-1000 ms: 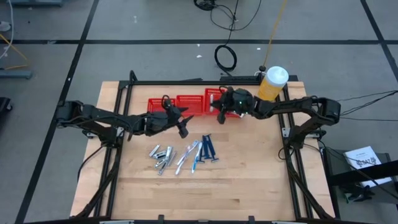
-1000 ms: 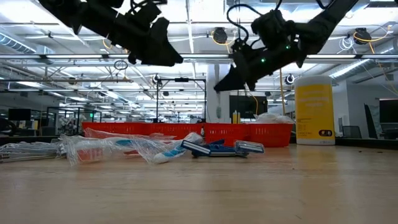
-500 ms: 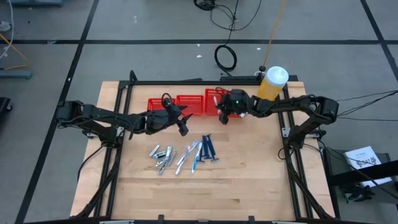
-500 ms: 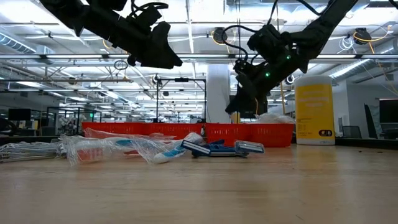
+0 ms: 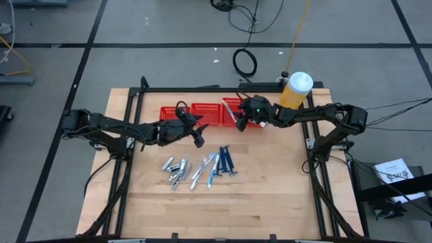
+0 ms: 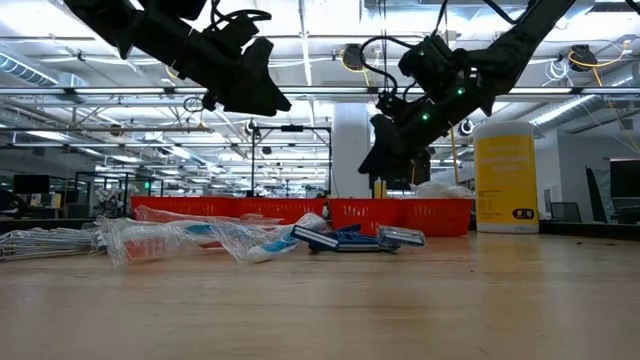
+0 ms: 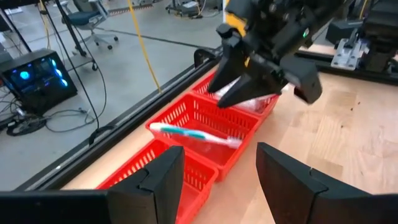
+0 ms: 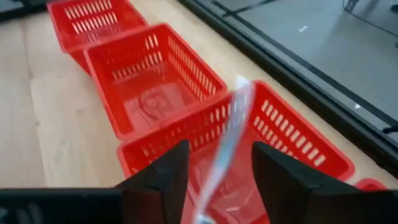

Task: Pick & Place Travel size toiletries
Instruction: Put the left blue toothbrush into the vertical left red bin

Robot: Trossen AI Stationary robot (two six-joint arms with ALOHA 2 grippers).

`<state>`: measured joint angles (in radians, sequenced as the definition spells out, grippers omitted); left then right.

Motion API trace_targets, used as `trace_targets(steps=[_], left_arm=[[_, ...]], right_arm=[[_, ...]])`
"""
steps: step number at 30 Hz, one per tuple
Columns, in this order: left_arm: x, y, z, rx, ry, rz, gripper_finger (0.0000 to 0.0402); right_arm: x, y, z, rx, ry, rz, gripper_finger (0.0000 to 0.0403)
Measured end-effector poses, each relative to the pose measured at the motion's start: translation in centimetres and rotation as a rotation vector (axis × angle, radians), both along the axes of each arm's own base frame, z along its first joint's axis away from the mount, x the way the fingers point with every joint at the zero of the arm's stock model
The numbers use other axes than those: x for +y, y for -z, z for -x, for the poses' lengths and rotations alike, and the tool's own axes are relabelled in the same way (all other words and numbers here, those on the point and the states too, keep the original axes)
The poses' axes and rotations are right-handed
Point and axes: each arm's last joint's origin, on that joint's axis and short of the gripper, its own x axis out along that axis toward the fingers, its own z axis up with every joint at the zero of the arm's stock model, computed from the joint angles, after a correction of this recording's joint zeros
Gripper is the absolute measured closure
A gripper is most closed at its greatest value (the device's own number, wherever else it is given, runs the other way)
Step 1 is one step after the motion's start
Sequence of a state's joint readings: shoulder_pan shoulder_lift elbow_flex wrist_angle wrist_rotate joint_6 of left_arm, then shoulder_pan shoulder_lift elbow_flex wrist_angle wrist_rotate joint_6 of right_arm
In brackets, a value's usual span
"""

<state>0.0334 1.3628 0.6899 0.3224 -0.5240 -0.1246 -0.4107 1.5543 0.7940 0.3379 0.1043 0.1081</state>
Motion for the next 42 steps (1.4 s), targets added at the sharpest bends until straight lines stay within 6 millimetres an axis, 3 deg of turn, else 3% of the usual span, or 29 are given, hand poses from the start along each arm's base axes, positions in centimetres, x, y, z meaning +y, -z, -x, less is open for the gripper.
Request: trace_targets(steps=[5, 9, 12, 22, 35, 42], left_arm=[[-0.2, 0.6, 0.2, 0.037, 0.022, 0.060, 0.0204], [-0.9, 1.3, 0.2, 0.100, 0.196, 0.157, 0.0204], [-2.2, 2.1, 0.3, 0.157, 0.303, 0.258, 0.0204], [-7.4, 5.5, 0.3, 0.333, 0.355, 0.401, 0.0204], [-9.3, 10.2, -0.4, 0.511, 0.299, 0.536, 0.0204], [-9.3, 10.2, -0.4, 0.508, 0.274, 0.574, 0.0219]], right_arm=[[0.4, -0.8, -0.6, -0.083, -0.046, 0.028, 0.0203], [2.3, -2.4, -1.4, -0.184, -0.220, 0.082, 0.0201], [4.3, -3.3, -1.8, -0.207, -0.302, 0.137, 0.0206], [9.1, -4.0, -2.4, -0.230, -0.464, 0.160, 0.0215], [9.6, -3.9, -2.4, -0.230, -0.469, 0.129, 0.0216], [9.6, -3.8, -2.4, -0.231, -0.467, 0.122, 0.0221]])
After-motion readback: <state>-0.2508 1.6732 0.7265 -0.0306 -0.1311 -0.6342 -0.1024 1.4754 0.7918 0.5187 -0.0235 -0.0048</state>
